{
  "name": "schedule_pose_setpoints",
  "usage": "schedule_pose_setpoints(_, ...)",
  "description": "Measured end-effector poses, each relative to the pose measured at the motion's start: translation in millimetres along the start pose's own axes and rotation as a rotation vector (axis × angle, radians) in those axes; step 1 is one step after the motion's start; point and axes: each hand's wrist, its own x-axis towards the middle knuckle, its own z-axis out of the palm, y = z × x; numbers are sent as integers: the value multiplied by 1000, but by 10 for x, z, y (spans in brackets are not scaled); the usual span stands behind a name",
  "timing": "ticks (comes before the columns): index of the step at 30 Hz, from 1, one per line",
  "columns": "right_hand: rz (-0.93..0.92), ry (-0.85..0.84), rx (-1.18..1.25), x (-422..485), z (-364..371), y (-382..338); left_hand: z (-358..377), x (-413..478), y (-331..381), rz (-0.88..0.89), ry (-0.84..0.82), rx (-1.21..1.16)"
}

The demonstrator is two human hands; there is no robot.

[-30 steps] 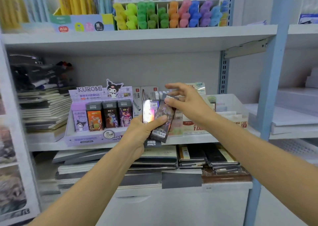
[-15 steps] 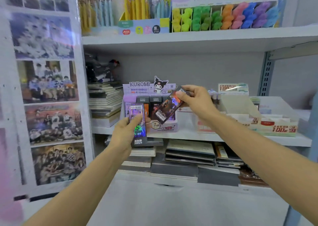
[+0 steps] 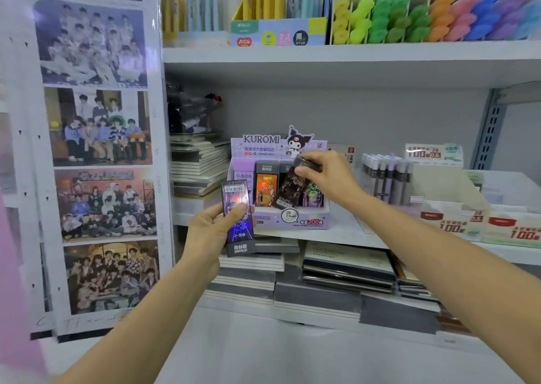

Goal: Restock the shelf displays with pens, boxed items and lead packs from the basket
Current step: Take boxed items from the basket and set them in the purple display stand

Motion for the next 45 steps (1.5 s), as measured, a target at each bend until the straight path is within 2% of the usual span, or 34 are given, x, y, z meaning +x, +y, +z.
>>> schedule_pose_setpoints(3, 2, -121, -49, 107, -61, 15, 36, 44, -21, 1, -5, -10)
schedule_pose_setpoints(5, 5, -136, -44, 135, -53, 27, 64, 63, -33, 9, -19, -33)
schedule_pose_setpoints(14, -35, 15, 29, 151, -38, 82, 124, 105, -120, 13, -52, -60)
schedule_pose_setpoints(27, 2, -102, 39, 157, 25, 135, 180, 131, -137, -11, -64, -70)
schedule_pose_setpoints(30, -50, -122, -8, 247, 46, 82, 178, 122, -126, -20, -74, -73)
schedule_pose_setpoints(36, -22, -252, 36, 294, -46, 150, 147, 126, -110, -20, -71, -67)
schedule_pose_setpoints(39, -32, -216, 15, 255, 18, 100, 144, 124, -116, -16, -58, -73)
schedule_pose_setpoints(45, -102, 5, -89, 83, 239, 76, 206, 128, -159, -30, -59, -59)
